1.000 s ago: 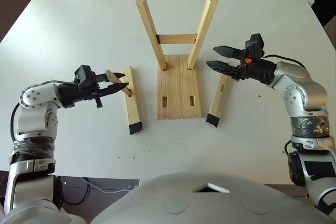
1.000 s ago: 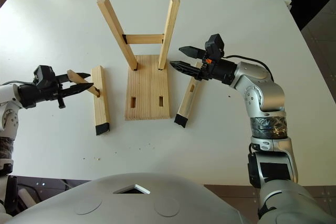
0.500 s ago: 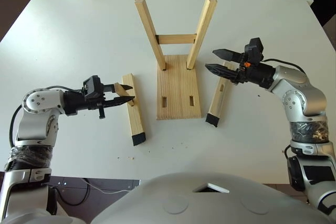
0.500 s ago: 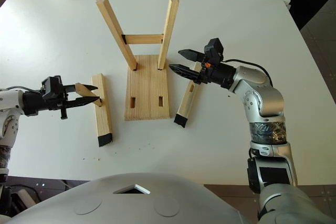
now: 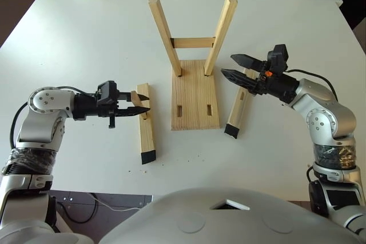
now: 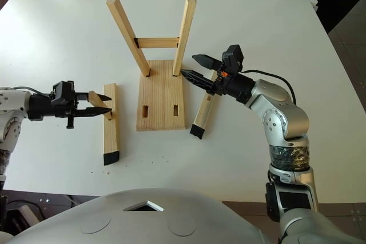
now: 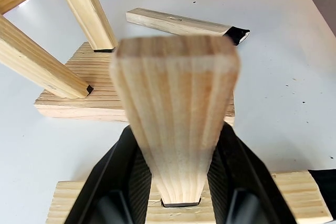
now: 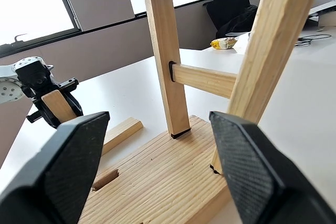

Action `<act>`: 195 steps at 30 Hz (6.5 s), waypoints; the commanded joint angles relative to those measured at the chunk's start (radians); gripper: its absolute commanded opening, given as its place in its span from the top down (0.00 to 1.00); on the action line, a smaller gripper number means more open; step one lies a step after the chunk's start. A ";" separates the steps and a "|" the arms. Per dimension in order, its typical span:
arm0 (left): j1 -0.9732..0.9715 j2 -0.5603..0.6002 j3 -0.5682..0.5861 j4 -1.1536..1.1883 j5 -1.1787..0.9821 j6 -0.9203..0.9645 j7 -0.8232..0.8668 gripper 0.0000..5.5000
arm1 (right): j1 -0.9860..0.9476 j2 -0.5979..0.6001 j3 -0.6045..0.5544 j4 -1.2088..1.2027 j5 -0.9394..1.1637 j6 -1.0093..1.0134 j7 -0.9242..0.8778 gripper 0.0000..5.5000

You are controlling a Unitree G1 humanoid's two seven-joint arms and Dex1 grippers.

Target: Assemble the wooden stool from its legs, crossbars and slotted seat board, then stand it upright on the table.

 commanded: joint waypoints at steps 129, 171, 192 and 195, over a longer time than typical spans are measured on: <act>0.492 -0.406 0.090 -1.071 -0.596 0.951 1.780 0.52 | 0.169 0.154 -0.106 -0.103 0.088 -0.024 -0.284 0.36; 0.379 -0.998 0.038 -0.778 -0.019 1.079 1.997 0.20 | -0.018 0.140 0.002 0.065 0.052 0.008 -0.178 0.36; 0.338 -1.015 0.178 -0.890 -0.035 1.377 1.936 0.59 | 0.054 0.210 -0.015 -0.016 0.073 -0.025 -0.254 0.36; 0.320 -0.988 0.214 -0.901 -0.032 1.432 1.901 0.63 | 0.076 0.234 -0.013 -0.031 0.067 -0.044 -0.276 0.36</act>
